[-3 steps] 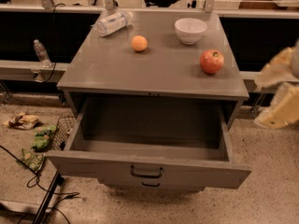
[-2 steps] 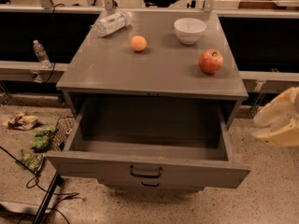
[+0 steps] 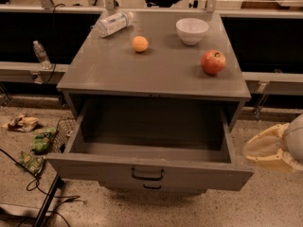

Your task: Close top drawer

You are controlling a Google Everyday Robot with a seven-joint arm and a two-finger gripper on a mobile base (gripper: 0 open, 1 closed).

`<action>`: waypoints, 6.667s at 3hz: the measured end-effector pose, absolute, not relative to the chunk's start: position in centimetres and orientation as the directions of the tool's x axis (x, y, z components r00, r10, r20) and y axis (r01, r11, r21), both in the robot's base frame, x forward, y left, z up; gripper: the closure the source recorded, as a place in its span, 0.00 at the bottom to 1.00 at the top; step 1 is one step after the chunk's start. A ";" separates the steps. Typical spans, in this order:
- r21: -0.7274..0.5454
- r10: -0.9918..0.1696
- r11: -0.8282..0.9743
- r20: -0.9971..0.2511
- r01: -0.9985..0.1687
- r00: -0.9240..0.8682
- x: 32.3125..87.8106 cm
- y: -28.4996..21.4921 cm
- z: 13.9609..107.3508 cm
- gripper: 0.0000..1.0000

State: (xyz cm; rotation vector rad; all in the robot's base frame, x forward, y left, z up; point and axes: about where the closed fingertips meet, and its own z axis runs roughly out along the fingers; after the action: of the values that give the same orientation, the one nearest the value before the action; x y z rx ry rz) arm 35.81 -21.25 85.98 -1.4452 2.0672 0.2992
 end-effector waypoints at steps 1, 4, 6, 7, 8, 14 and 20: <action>-0.147 -0.778 0.385 -0.582 -0.911 -0.236 35.8 -21.3 86.0 1.00; -0.060 -0.665 0.429 -0.696 -0.901 -0.270 36.0 -18.9 75.2 1.00; -0.116 -0.666 0.324 -0.732 -0.939 -0.139 36.9 -16.7 72.3 1.00; -0.119 -0.663 0.294 -0.740 -0.948 -0.113 37.2 -15.6 70.7 1.00; -0.134 -0.678 0.261 -0.730 -0.956 -0.082 37.5 -14.9 68.7 1.00; -0.567 -0.851 0.252 -0.516 -0.784 0.101 52.3 -11.4 62.6 1.00; -0.476 -0.619 0.540 -0.783 -0.694 0.055 49.8 -29.0 81.2 1.00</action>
Offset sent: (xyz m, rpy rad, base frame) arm 0.0057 0.0018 -0.0733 0.0836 0.0721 -0.1654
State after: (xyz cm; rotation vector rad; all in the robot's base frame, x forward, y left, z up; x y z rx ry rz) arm 49.80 -28.98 81.23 -1.1337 1.6275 0.0807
